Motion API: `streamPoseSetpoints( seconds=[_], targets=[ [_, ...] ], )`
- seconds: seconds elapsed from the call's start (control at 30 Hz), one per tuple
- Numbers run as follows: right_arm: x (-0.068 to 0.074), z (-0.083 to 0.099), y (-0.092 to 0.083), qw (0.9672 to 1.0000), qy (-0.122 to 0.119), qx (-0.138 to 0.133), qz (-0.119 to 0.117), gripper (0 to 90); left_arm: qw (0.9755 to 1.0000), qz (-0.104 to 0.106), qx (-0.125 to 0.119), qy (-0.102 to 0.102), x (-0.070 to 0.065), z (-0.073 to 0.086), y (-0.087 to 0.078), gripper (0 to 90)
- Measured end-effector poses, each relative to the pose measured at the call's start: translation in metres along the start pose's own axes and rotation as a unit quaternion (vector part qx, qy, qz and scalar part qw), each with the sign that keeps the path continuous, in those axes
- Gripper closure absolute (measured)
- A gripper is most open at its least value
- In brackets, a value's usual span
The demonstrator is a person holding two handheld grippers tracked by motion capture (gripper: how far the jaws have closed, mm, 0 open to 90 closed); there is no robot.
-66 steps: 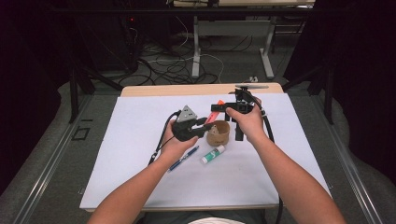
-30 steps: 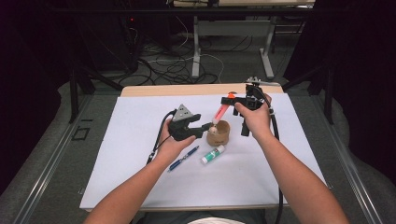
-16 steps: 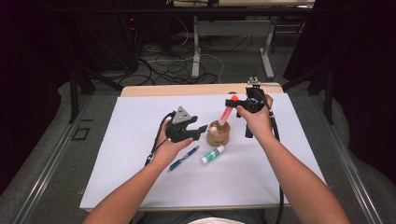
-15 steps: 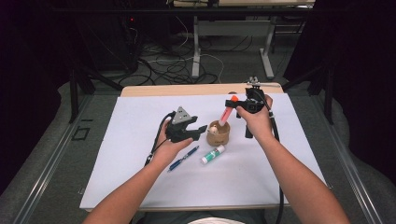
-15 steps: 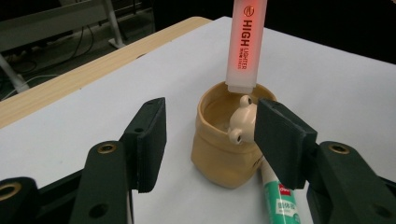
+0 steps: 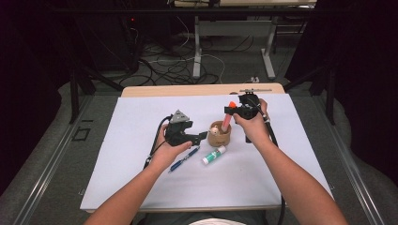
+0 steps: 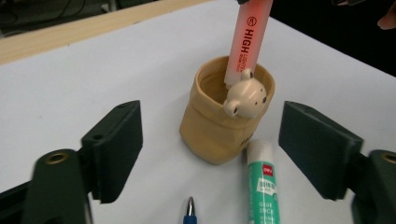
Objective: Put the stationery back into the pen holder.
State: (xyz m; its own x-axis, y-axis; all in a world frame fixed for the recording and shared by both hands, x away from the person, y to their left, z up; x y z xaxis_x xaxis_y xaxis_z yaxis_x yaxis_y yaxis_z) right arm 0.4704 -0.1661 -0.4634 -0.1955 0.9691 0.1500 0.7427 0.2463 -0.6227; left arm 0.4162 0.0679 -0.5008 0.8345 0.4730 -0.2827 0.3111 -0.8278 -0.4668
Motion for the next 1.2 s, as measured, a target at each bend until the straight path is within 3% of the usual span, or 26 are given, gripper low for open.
streamPoseSetpoints(
  seconds=[0.1, 0.27, 0.43, 0.53, 0.7, 0.93, 1.2],
  targets=[
    [0.000, 0.005, 0.005, 0.9999, -0.009, 0.001, 0.005, 74.1, 0.9998, -0.006, 0.004, -0.018, 0.000, 0.005, 0.001, 16.2],
    [0.000, 0.015, 0.012, 0.9996, -0.026, 0.005, 0.014, 74.1, 0.9995, -0.010, 0.015, -0.027, 0.003, 0.013, 0.003, 14.8],
    [0.002, 0.026, 0.018, 0.9992, -0.036, 0.012, 0.015, 73.9, 0.9991, -0.011, 0.020, -0.035, 0.003, 0.020, 0.006, 2.8],
    [0.004, 0.031, 0.021, 0.9983, -0.053, 0.010, 0.021, 73.9, 0.9992, -0.002, 0.021, -0.034, 0.001, 0.023, 0.007, 0.4],
    [0.008, 0.034, 0.023, 0.9967, -0.075, -0.003, 0.032, 73.7, 0.9994, -0.004, 0.026, -0.023, -0.003, 0.026, 0.009, 0.4],
    [0.008, 0.034, 0.022, 0.9971, -0.069, -0.001, 0.033, 73.0, 0.9992, 0.000, 0.036, -0.018, -0.007, 0.029, 0.013, 0.4],
    [0.007, 0.034, 0.020, 0.9984, -0.052, 0.005, 0.021, 65.5, 0.9990, 0.001, 0.043, -0.013, -0.010, 0.031, 0.016, 0.9]
  ],
)
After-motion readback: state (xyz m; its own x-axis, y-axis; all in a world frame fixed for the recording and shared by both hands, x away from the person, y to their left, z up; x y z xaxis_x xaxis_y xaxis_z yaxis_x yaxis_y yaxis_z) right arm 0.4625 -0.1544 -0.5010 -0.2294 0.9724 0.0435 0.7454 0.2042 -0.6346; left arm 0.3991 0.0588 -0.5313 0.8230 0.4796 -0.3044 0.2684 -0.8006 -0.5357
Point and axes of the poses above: each handheld gripper's, and its own axes: y roughly forward along the jaws, z roughly out of its underside, x roughly to its left, the point moved 2 cm from there along y, roughly forward along the jaws, and after that the axes turned 15 degrees about z, right-handed, at the moved point
